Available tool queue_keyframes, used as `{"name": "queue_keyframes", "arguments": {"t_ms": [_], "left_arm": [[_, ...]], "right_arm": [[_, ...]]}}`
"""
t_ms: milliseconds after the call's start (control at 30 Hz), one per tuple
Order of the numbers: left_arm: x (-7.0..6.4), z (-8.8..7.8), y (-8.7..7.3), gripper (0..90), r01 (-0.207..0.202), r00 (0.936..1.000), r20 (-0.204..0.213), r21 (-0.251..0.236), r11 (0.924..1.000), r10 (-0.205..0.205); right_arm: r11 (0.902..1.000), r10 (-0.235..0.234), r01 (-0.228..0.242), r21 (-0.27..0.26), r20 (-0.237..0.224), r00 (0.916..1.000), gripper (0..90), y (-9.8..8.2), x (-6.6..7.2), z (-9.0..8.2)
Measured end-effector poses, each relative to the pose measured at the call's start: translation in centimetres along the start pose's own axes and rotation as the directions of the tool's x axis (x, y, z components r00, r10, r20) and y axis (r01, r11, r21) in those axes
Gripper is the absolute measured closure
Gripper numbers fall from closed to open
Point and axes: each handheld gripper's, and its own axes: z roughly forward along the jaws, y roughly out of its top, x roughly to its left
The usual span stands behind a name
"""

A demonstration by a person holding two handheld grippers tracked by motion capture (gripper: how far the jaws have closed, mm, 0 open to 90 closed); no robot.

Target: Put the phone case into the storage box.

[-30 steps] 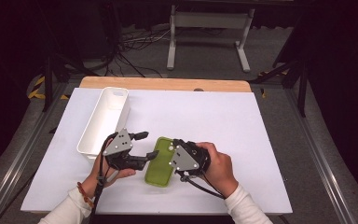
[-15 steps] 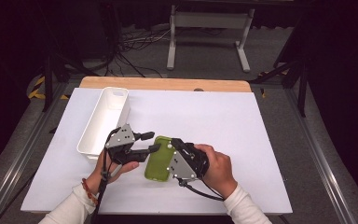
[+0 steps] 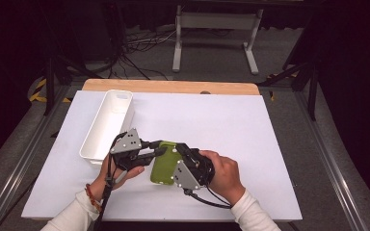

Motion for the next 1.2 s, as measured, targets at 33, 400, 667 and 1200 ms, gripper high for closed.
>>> {"name": "queue_keyframes", "arguments": {"t_ms": [33, 400, 667, 1200], "left_arm": [[0.0, 0.0, 0.0, 73.9, -0.001, 1.0000, -0.002, -0.001, 1.0000, 0.001], [0.0, -0.2, -0.1, 78.2, -0.001, 0.9999, -0.015, -0.013, 0.9999, 0.000], [-0.3, -0.6, 0.2, 78.6, -0.004, 0.9995, -0.032, -0.055, 0.9985, 0.003], [-0.4, -1.1, 0.2, 78.8, -0.017, 0.9992, -0.038, -0.082, 0.9965, 0.014]], "right_arm": [[1.0000, -0.003, 0.003, -0.002, 0.003, 1.0000, 88.1, 0.0, 0.0, 0.0], [0.9999, -0.007, 0.007, -0.008, 0.007, 0.9999, 87.1, 0.1, 0.1, -0.1], [0.9993, 0.020, -0.019, -0.032, 0.017, 0.9997, 85.8, 0.2, -0.2, -0.4], [0.9904, 0.111, -0.112, -0.081, -0.014, 0.9937, 79.2, 0.3, -0.7, -0.8]]}}
